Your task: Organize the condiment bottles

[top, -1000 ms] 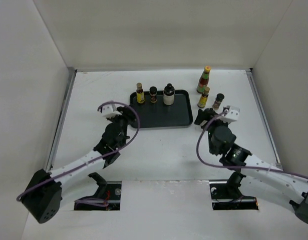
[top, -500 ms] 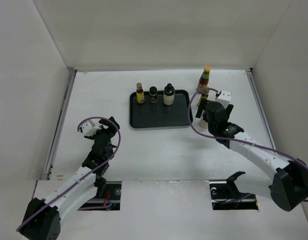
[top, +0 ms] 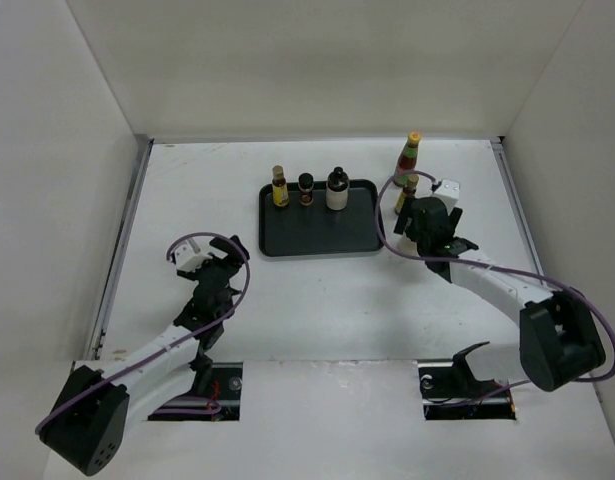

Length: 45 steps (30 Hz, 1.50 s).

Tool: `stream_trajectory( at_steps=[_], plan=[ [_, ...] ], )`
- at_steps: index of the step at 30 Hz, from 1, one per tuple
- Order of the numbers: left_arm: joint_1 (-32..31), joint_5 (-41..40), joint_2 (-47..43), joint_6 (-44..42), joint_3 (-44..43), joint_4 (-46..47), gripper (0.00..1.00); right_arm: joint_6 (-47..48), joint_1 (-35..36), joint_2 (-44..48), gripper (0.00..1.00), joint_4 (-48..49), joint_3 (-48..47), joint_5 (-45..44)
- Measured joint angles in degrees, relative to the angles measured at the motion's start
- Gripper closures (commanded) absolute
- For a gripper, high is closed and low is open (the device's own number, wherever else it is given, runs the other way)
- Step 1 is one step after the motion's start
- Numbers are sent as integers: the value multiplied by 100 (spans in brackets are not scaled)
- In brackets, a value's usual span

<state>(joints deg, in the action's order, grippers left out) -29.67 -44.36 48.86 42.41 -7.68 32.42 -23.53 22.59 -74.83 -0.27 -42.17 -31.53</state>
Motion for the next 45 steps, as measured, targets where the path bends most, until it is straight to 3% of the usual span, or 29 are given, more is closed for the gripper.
stream_trajectory(
  at_steps=[4, 8, 12, 16, 20, 25, 32, 38, 41, 45],
  plan=[
    [-74, -2, -35, -2, 42, 42, 20, -33, -46, -356, 15, 109, -4, 107],
    [-122, -11, -76, -4, 57, 83, 17, -46, -46, -466, 40, 107, -4, 155],
    [-122, -55, -120, -7, 79, 101, 13, 11, 42, -262, 43, 35, -4, -85],
    [-120, -92, -153, -9, 122, 125, 11, 343, 741, 114, 45, -74, -192, -415],
    [-111, -118, -289, -9, 164, 140, 11, 566, 1593, -129, 45, 76, -984, -372],
    [-111, -186, -341, -9, 201, 146, 11, 667, 2223, -1379, 44, 647, -2151, 122],
    [-140, -428, -492, -9, 247, 166, 9, 686, 2710, -3029, 43, 833, -3174, 811],
    [-205, -627, -544, -7, 315, 166, 9, 695, 2994, -3713, 42, 811, -3615, 1117],
    [-232, -658, -527, -7, 317, 170, 9, 710, 3071, -3842, 37, 796, -3773, 1174],
    [-236, -669, -584, -7, 321, 175, 8, 767, 3110, -3934, 23, 811, -3888, 1193]
  ],
)
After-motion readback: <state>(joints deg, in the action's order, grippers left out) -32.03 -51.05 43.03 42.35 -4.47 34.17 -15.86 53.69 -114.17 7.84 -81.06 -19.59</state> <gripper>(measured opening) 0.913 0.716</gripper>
